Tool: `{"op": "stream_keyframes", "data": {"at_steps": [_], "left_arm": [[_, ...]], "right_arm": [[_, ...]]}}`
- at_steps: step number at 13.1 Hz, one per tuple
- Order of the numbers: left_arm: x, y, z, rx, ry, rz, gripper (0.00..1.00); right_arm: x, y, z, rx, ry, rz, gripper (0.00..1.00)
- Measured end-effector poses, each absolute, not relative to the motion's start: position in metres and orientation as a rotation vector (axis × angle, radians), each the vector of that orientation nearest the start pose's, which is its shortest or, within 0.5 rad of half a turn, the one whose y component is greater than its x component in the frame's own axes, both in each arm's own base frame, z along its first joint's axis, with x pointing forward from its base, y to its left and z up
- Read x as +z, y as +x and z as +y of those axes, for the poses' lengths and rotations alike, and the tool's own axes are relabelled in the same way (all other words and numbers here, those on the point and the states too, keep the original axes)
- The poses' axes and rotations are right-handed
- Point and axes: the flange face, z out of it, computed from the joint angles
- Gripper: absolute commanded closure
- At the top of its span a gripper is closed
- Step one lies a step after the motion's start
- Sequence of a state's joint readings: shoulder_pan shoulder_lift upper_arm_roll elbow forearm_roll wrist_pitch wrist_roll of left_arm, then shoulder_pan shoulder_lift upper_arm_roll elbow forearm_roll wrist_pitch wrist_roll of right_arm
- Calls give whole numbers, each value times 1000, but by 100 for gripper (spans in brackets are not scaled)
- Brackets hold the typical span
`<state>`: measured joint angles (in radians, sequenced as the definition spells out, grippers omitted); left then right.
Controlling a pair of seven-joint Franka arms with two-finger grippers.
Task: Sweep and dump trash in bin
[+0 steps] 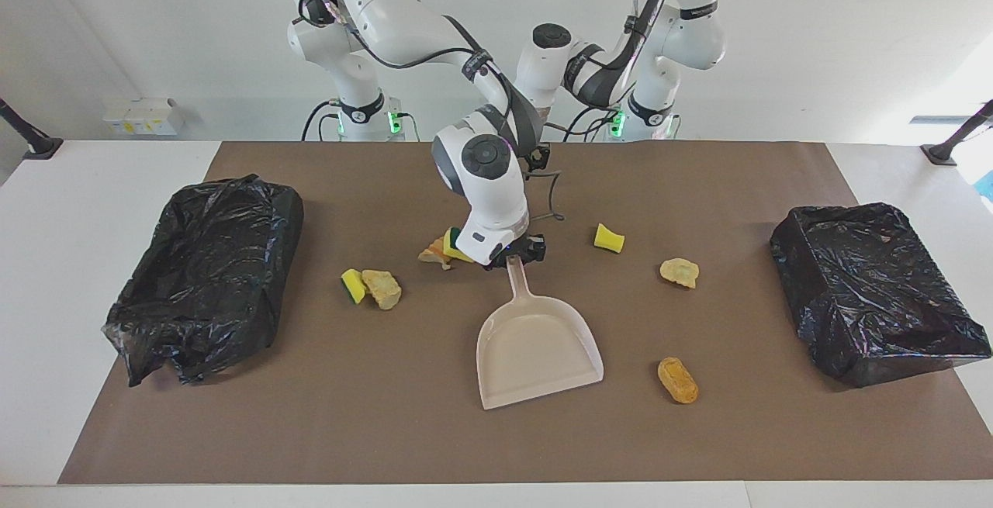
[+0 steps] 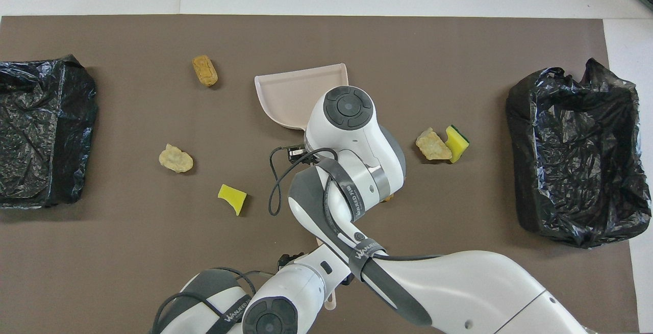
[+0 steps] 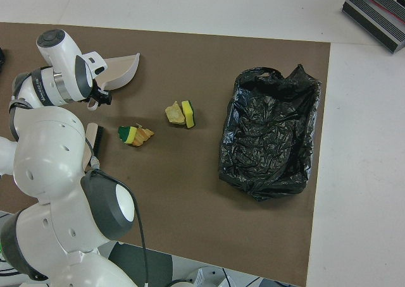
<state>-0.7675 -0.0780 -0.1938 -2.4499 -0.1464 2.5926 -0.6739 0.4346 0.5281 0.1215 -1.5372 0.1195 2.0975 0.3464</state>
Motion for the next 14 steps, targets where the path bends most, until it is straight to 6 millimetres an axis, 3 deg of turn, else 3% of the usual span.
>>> {"op": "stream_keyframes", "data": {"at_steps": [6, 8, 10, 12, 14], "left_arm": [[347, 284, -402, -143, -3326, 290, 49], [345, 283, -402, -133, -3323, 281, 53], [343, 283, -402, -126, -3323, 263, 83], [342, 283, -402, -114, -3318, 250, 100], [340, 281, -401, -87, -3303, 245, 100]], "right_arm": [[370, 599, 357, 44, -2952, -276, 100], [363, 597, 352, 61, -2952, -337, 89], [351, 596, 344, 90, -2955, -378, 79], [345, 595, 340, 103, -2957, -387, 57], [345, 594, 340, 101, -2952, -417, 32]]}}
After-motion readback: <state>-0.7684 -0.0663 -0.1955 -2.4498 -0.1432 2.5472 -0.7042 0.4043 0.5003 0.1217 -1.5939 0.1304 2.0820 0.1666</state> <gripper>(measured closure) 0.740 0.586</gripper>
